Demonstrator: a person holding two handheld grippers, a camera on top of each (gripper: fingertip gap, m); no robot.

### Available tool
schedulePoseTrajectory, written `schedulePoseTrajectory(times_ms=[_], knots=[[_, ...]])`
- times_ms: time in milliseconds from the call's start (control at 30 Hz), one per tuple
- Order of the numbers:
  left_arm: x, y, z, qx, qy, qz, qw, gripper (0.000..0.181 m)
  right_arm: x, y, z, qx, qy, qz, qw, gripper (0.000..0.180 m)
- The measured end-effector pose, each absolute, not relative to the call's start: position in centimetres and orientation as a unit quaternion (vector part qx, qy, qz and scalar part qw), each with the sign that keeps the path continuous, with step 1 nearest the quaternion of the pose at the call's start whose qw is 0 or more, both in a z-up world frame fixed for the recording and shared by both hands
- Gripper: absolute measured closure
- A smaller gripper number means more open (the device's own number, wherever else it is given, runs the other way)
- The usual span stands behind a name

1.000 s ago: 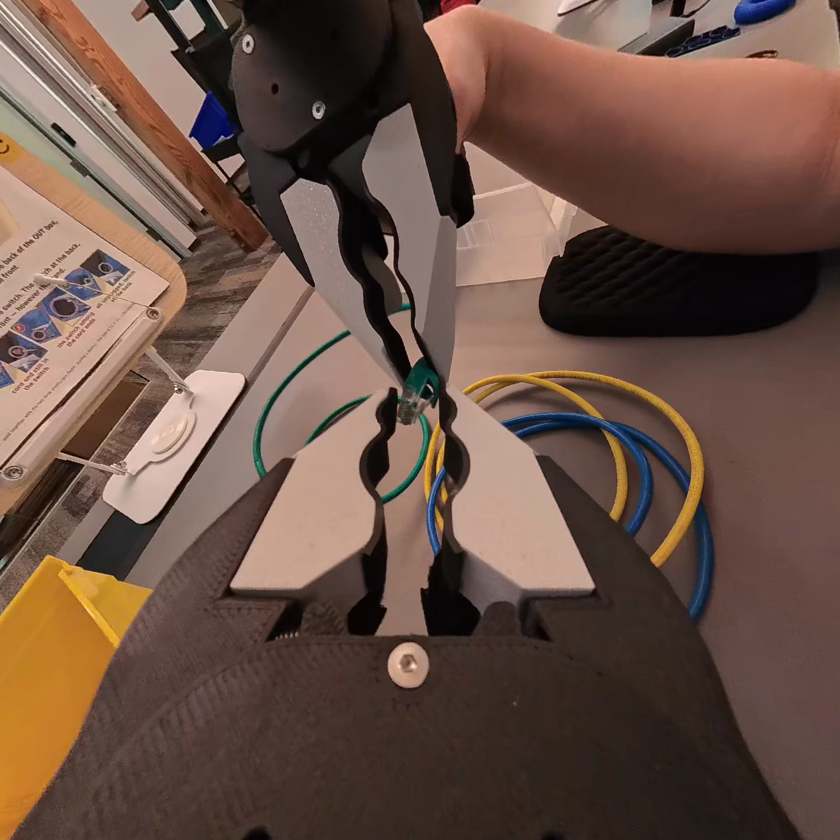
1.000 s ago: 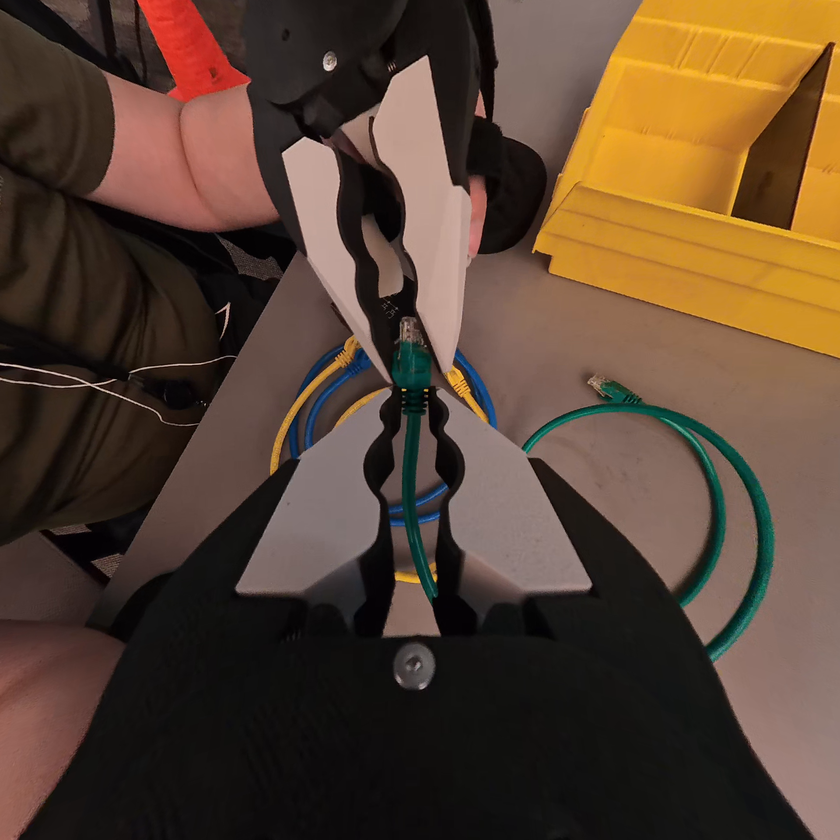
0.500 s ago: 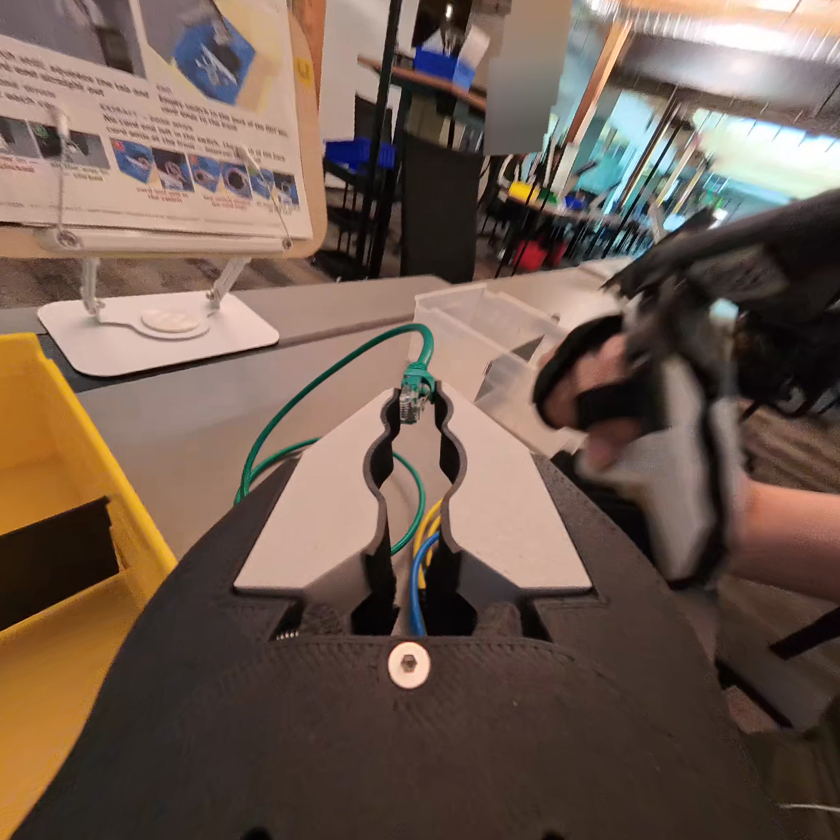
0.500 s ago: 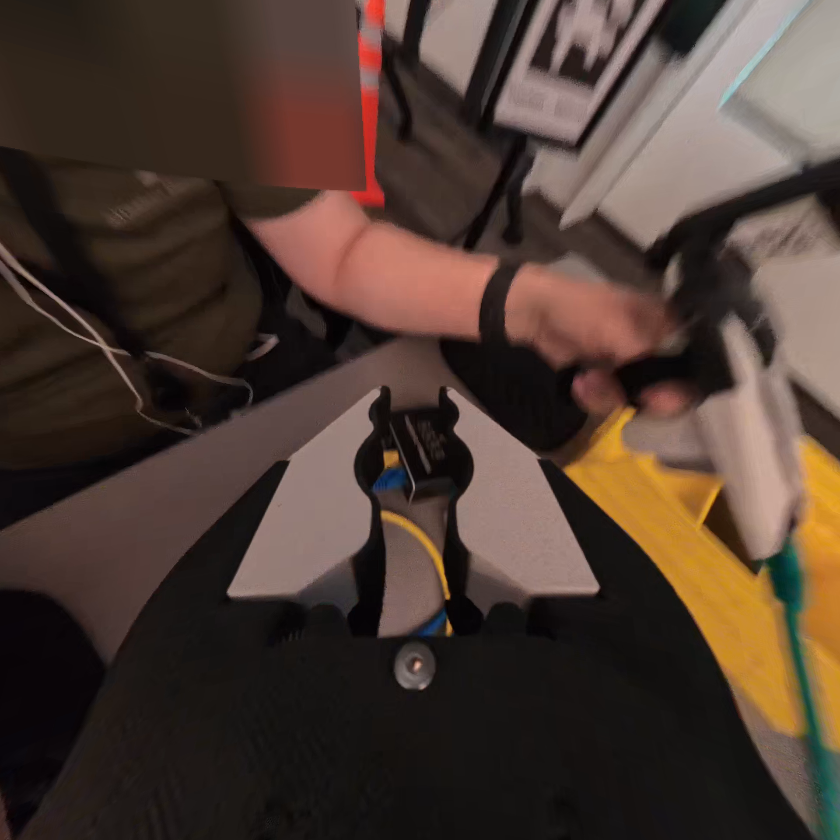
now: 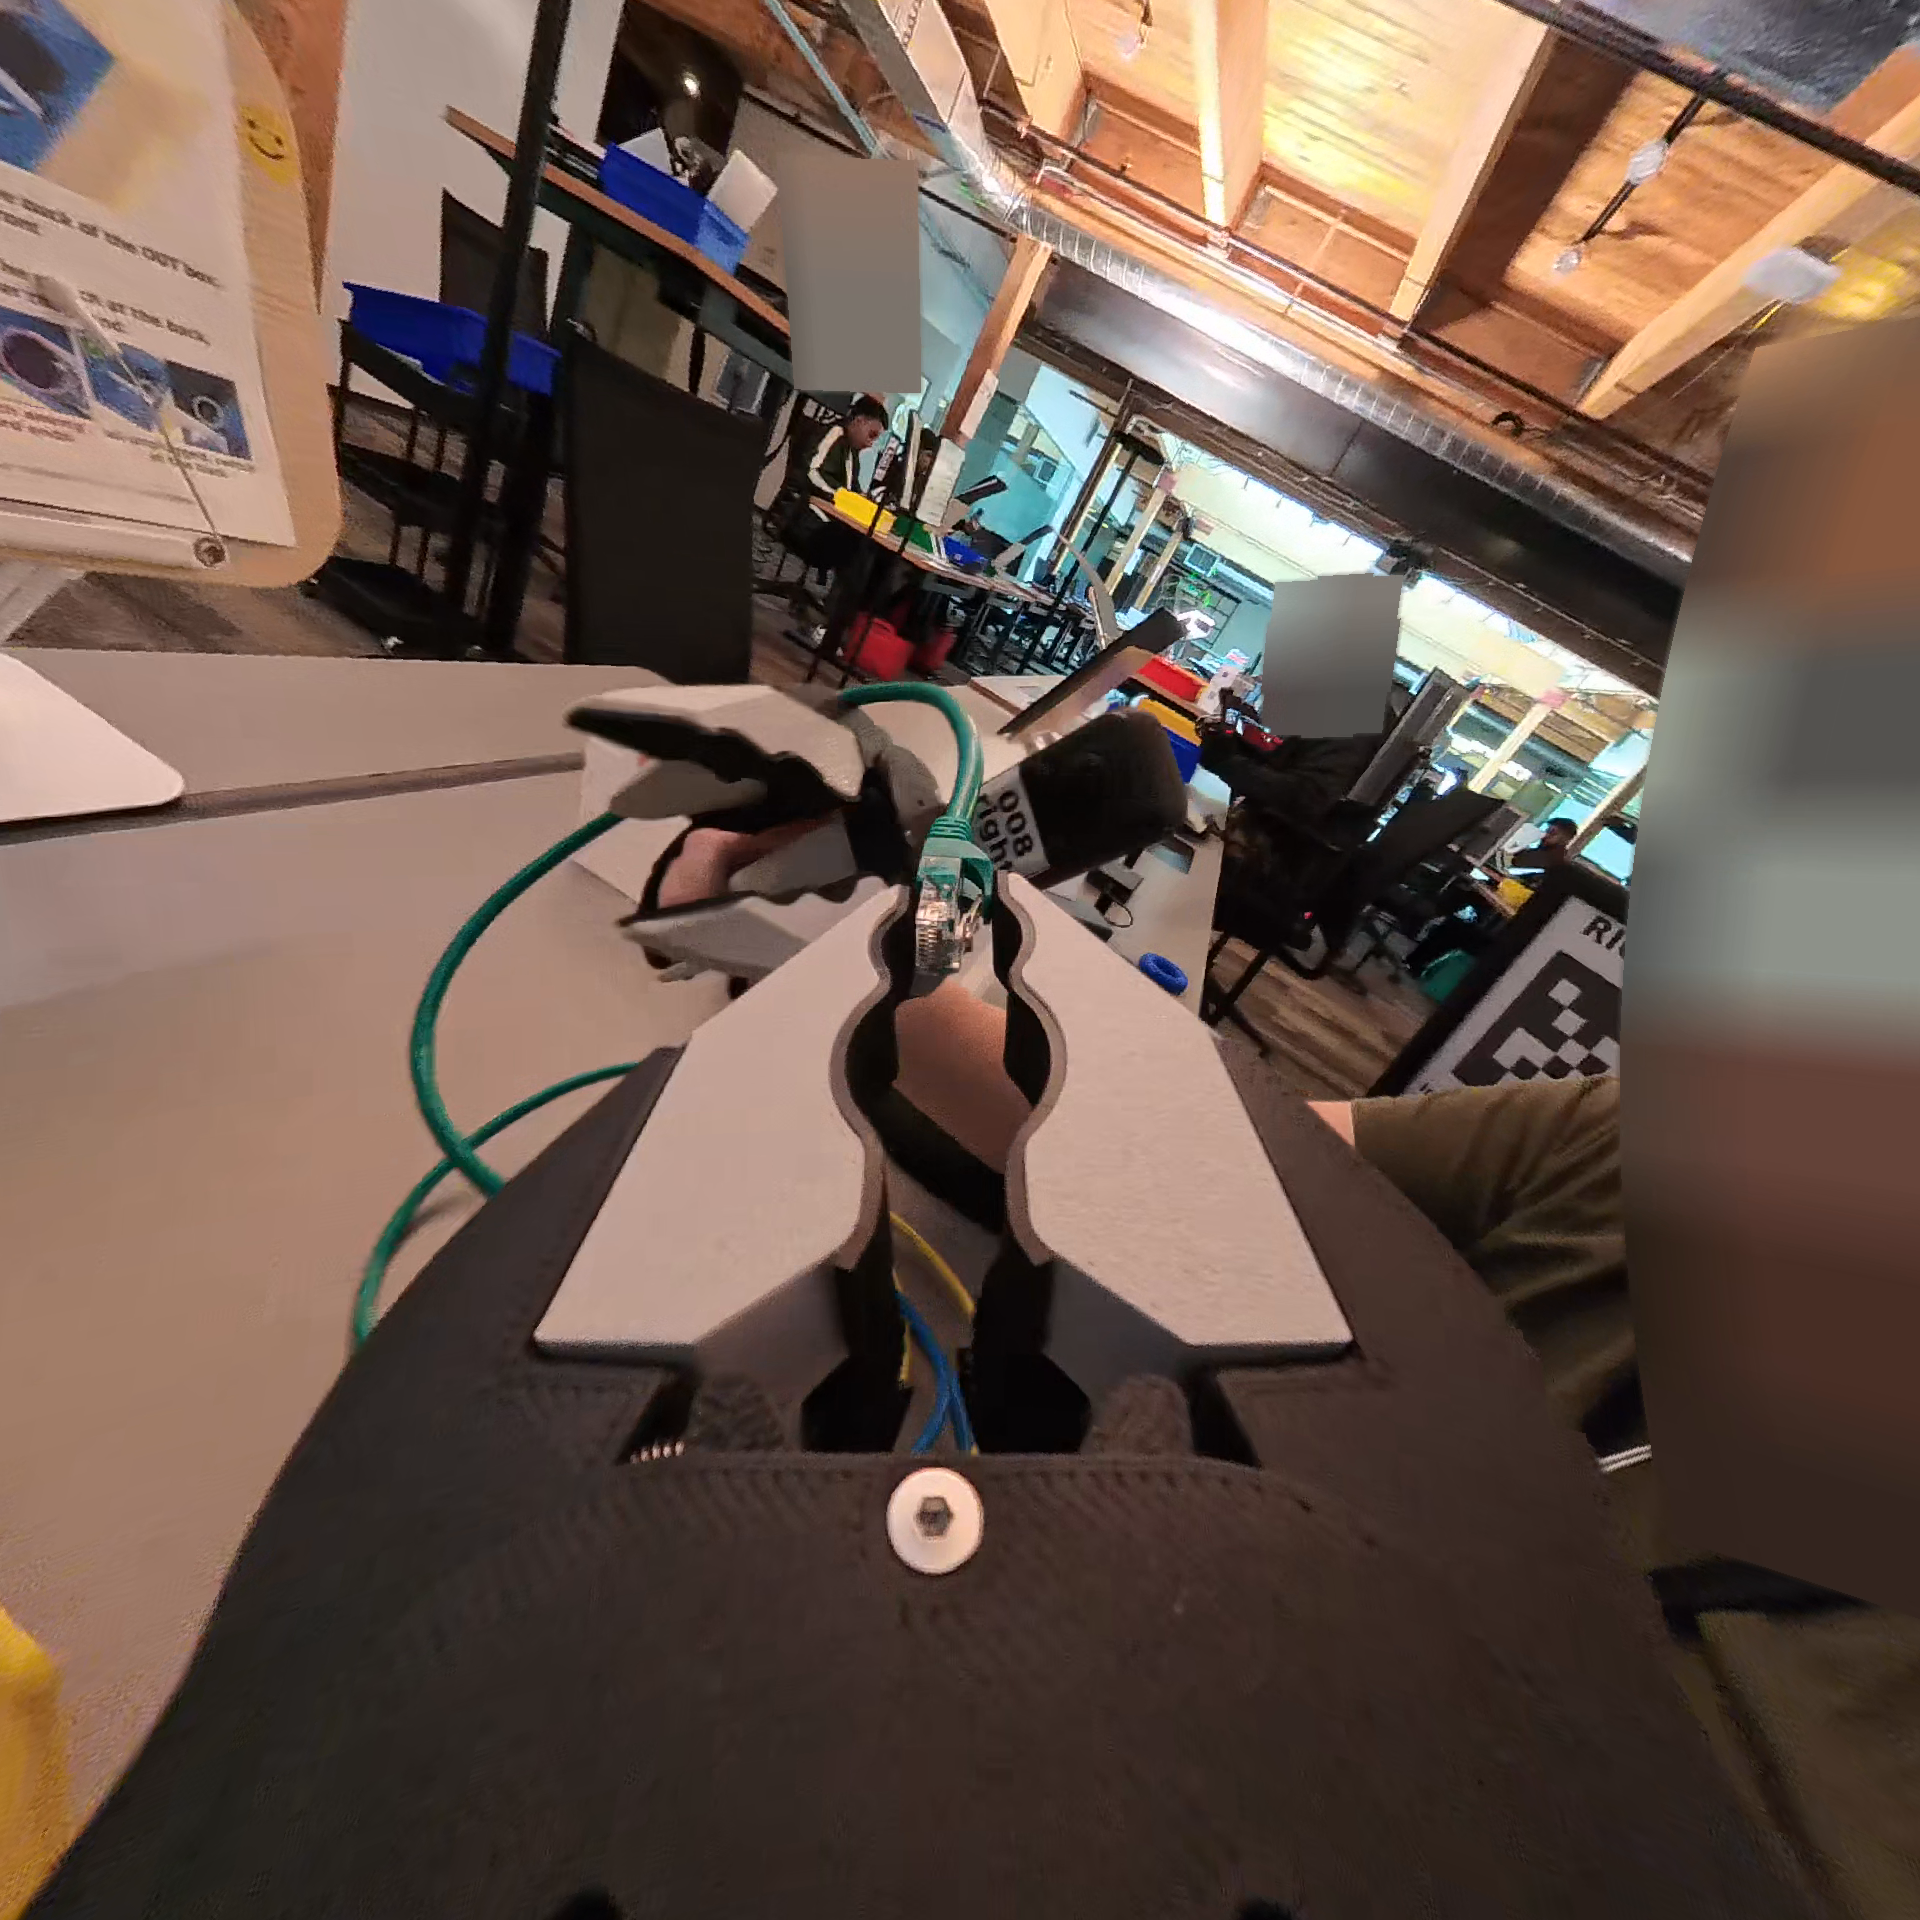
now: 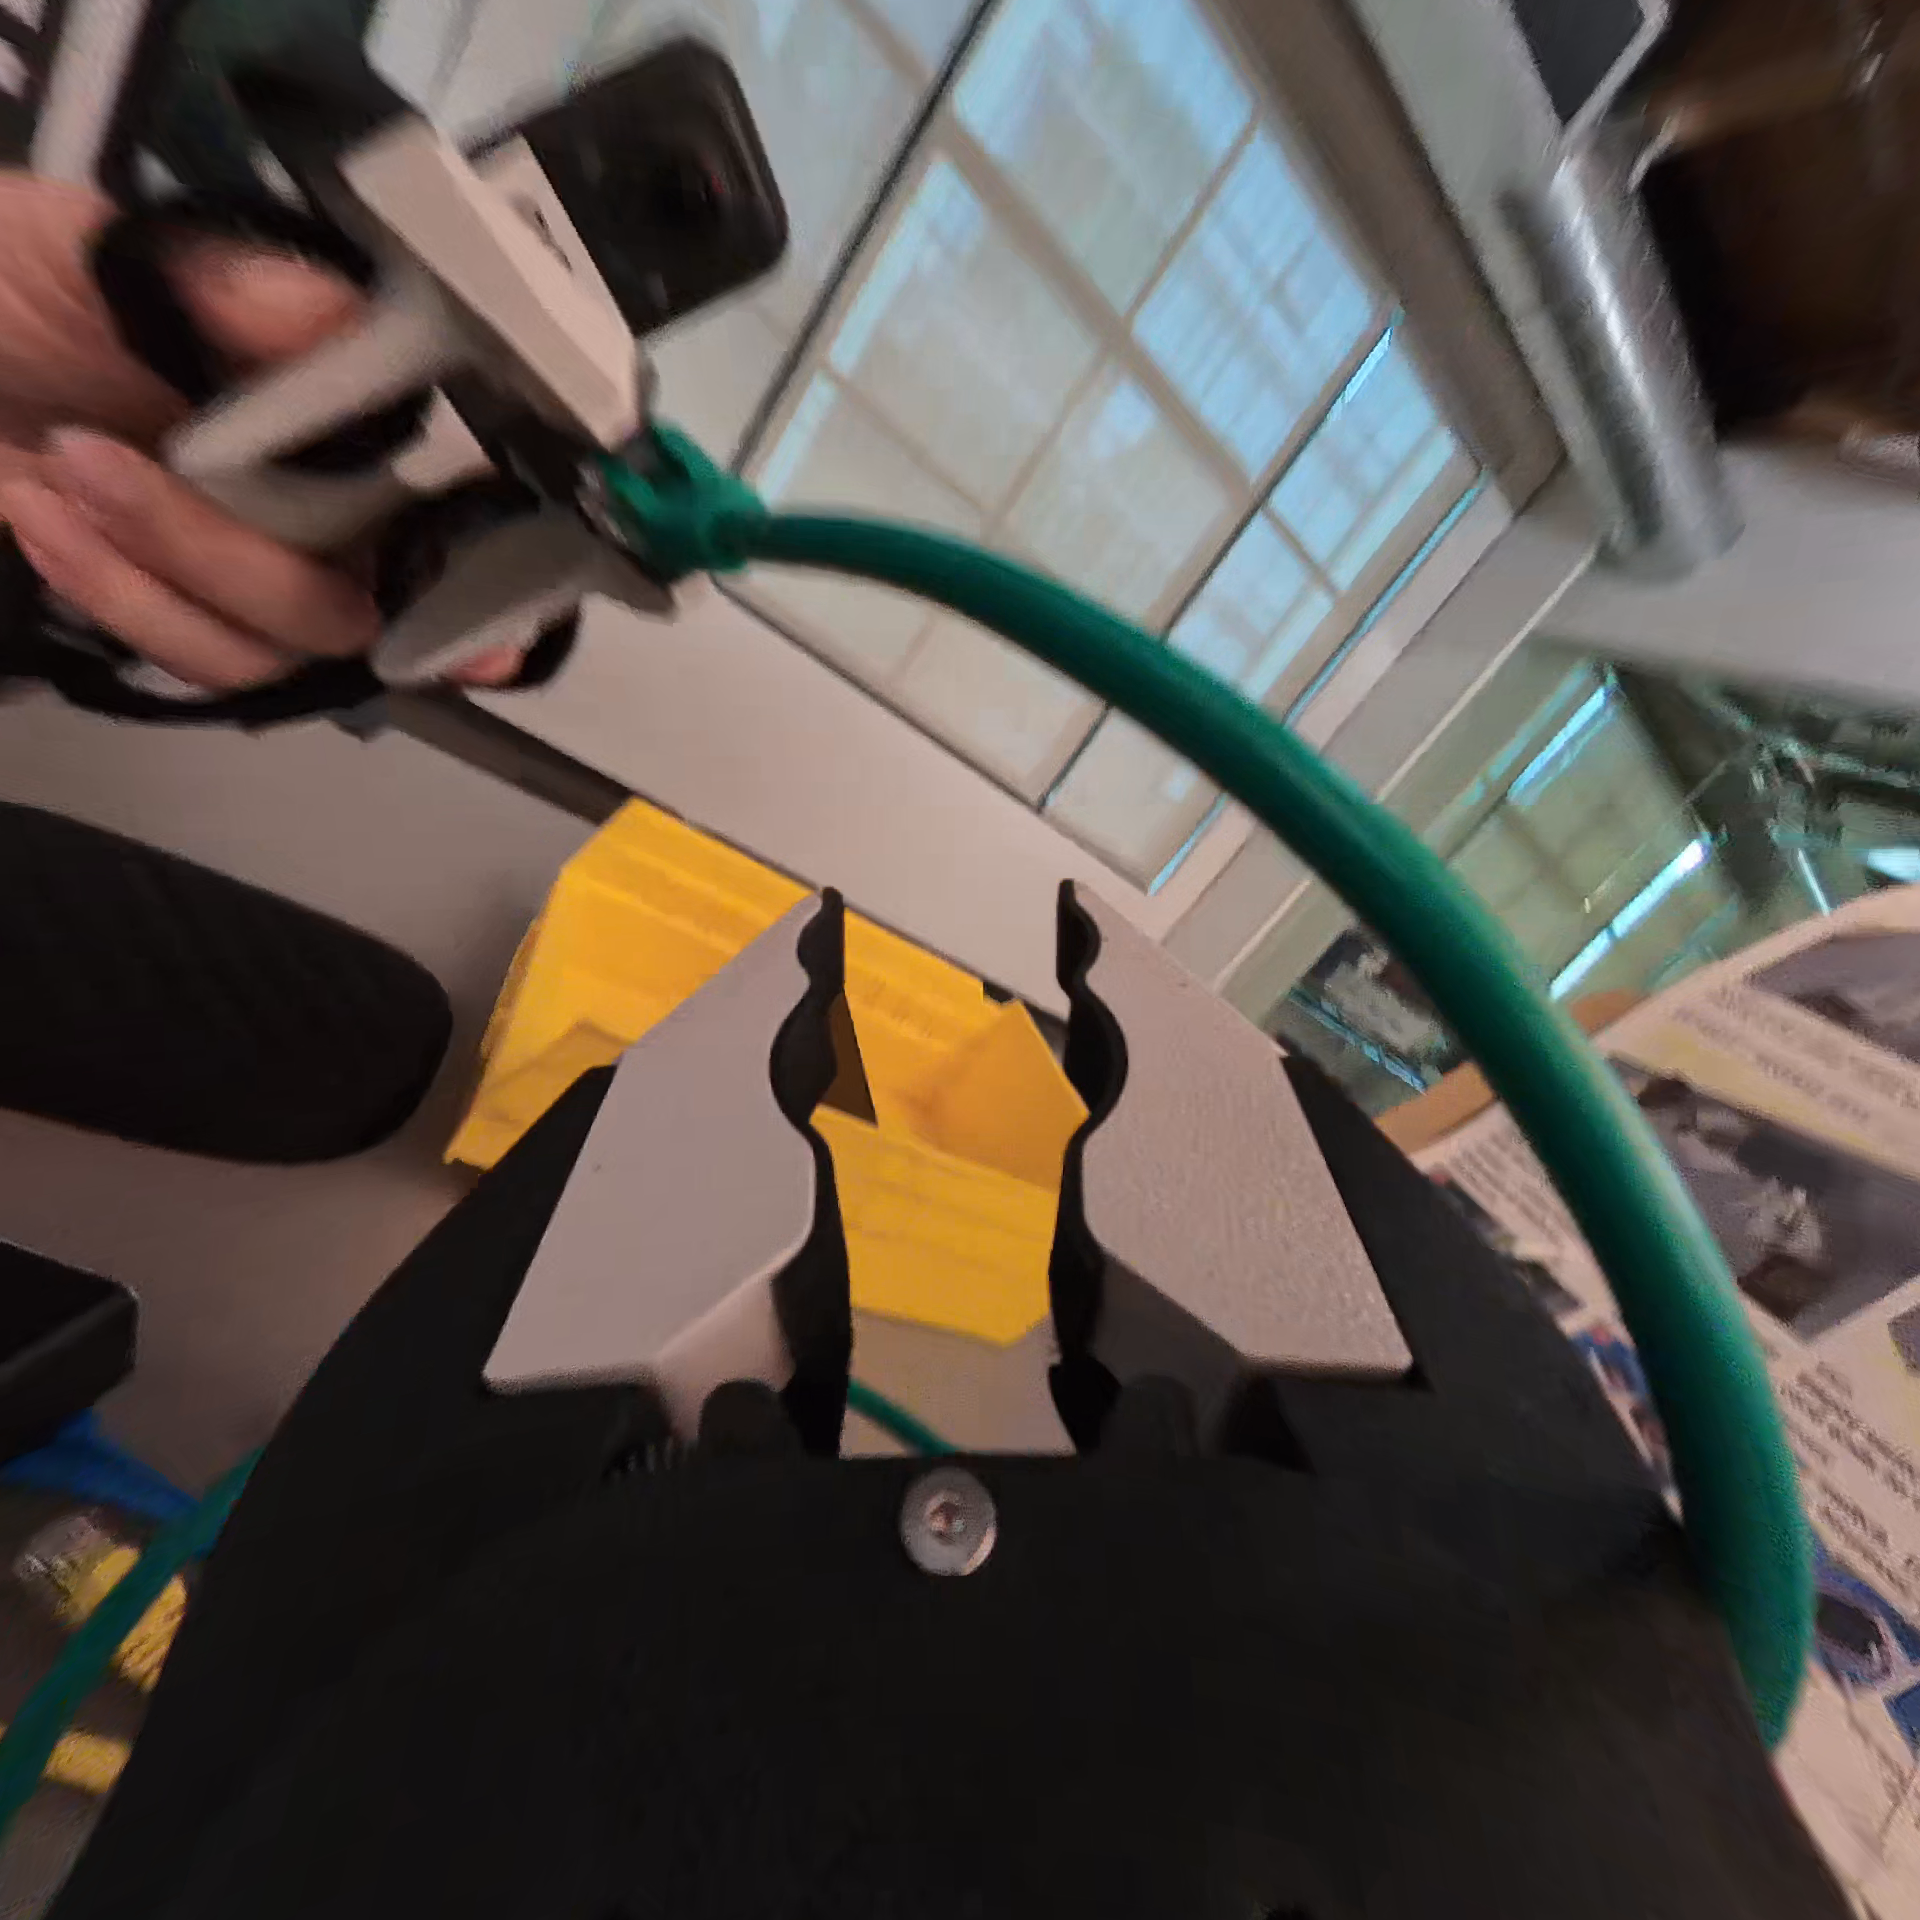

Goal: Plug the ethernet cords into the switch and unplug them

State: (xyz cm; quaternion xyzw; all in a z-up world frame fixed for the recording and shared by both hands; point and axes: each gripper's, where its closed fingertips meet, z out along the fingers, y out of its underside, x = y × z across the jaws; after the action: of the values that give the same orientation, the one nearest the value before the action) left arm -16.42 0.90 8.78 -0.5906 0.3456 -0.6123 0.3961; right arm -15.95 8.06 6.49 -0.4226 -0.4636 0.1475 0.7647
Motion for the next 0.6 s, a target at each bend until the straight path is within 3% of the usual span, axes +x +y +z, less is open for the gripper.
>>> schedulePoseTrajectory(times_ms=[167, 333, 400, 600], knots=[[-16.5, 1.0, 9.4, -0.594, 0.34, -0.627, 0.372, 0.169, -14.8, 3.6, 10.3, -0.338, -0.488, 0.214, 0.776, 0.124], [-16.2, -1.2, 10.6, -0.566, 0.367, -0.644, 0.361, 0.168, -13.6, -1.1, 13.3, -0.306, -0.506, 0.356, 0.723, 0.126], [-16.0, -2.3, 11.4, -0.55, 0.379, -0.651, 0.36, 0.169, -14.1, -3.1, 13.0, -0.299, -0.53, 0.422, 0.672, 0.127], [-14.3, -4.4, 12.8, -0.556, 0.435, -0.611, 0.358, 0.169, -17.4, -3.7, 10.0, -0.338, -0.589, 0.387, 0.624, 0.12]])
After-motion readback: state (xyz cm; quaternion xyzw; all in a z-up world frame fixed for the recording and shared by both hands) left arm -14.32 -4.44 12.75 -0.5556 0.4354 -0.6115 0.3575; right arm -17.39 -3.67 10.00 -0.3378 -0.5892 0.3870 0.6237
